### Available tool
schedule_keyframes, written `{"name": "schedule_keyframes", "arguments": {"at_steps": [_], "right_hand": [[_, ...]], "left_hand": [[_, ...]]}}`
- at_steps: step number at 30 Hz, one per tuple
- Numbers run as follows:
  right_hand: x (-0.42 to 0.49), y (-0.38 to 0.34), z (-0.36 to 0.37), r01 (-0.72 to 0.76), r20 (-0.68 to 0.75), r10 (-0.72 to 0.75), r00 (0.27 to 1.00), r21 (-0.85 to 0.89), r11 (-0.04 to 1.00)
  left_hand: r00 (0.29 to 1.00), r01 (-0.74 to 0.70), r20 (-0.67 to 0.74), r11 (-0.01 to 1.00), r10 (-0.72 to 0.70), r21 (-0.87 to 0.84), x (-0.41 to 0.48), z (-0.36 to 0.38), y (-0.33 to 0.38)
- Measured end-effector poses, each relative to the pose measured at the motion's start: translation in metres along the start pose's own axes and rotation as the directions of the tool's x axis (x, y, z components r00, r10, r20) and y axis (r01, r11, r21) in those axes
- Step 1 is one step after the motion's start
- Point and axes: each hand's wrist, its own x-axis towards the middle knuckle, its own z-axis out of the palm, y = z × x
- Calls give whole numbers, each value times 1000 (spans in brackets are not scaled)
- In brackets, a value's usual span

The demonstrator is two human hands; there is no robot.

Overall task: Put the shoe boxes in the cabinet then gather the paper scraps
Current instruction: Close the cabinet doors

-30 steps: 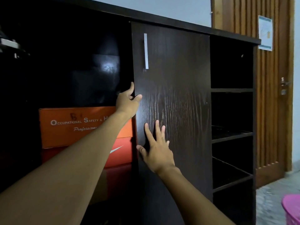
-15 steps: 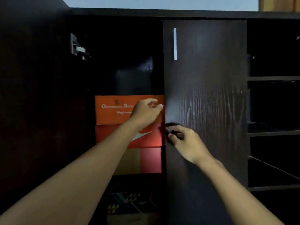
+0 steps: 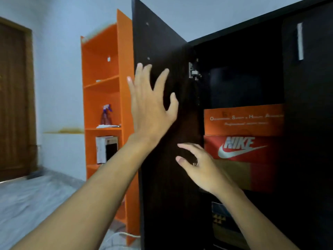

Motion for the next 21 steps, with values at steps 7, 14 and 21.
{"name": "schedule_keyframes", "arguments": {"at_steps": [7, 14, 21], "right_hand": [[10, -49, 62, 40, 129, -51, 990, 85, 996], [-10, -43, 43, 80, -42, -78, 996, 47, 996], [-57, 8, -56, 162, -261, -129, 957, 108, 981]], "left_hand": [[727, 670, 496, 649, -475, -361, 6, -22, -54], [898, 434, 344, 687, -275, -582, -2, -8, -31], [920, 289, 388, 584, 49, -759, -30, 60, 62]]}}
